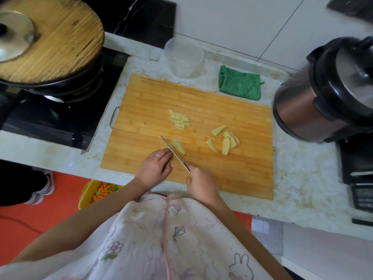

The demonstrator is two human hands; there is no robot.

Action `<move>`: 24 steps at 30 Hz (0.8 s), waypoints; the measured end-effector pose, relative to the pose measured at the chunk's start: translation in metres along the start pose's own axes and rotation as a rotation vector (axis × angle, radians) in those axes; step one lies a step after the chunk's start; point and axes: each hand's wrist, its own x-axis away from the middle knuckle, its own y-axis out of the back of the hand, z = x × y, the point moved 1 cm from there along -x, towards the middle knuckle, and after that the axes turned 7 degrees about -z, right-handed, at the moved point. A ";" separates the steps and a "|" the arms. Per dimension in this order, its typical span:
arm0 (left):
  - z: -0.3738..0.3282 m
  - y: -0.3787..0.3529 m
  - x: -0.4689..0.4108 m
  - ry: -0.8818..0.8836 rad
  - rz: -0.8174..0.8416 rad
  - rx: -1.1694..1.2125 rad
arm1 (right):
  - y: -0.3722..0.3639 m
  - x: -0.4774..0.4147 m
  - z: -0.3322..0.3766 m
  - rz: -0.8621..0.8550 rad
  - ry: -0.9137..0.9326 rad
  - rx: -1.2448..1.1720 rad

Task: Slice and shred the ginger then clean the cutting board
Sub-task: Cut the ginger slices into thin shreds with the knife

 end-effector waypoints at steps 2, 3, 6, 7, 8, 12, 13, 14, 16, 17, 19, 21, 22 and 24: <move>0.001 0.000 0.001 -0.001 0.016 -0.005 | 0.000 -0.004 0.004 -0.006 -0.014 -0.025; 0.001 0.000 0.002 -0.001 0.023 -0.009 | -0.001 -0.009 0.007 -0.016 -0.009 -0.026; 0.002 0.001 0.001 0.004 0.043 -0.009 | 0.000 -0.025 0.019 -0.053 0.034 -0.005; 0.001 0.002 0.000 0.003 0.043 -0.010 | 0.001 -0.030 0.021 -0.062 0.036 -0.010; 0.001 0.002 -0.001 -0.002 0.040 -0.010 | 0.002 -0.031 0.021 -0.072 0.035 -0.023; 0.000 0.004 -0.001 -0.008 0.040 -0.003 | 0.008 -0.019 0.008 -0.115 0.029 -0.076; 0.000 0.004 -0.001 -0.002 0.039 0.002 | 0.008 -0.015 0.006 -0.115 0.032 -0.082; -0.001 0.004 0.000 0.003 0.039 0.005 | 0.007 -0.012 0.005 -0.111 0.039 -0.082; -0.001 0.004 0.001 0.009 0.035 0.004 | 0.006 -0.008 0.005 -0.089 0.051 -0.068; -0.001 0.004 0.000 0.011 0.034 0.003 | 0.006 -0.007 0.005 -0.079 0.053 -0.064; -0.001 0.004 0.000 0.015 0.029 0.003 | 0.005 -0.005 0.004 -0.071 0.059 -0.051; -0.001 0.004 0.000 0.019 0.024 0.002 | 0.006 -0.004 0.004 -0.066 0.066 -0.020; -0.001 0.003 0.000 0.016 0.022 0.000 | 0.006 -0.003 0.005 -0.062 0.070 -0.010; -0.002 0.003 -0.001 0.002 0.013 0.000 | 0.005 -0.004 0.005 -0.060 0.076 -0.008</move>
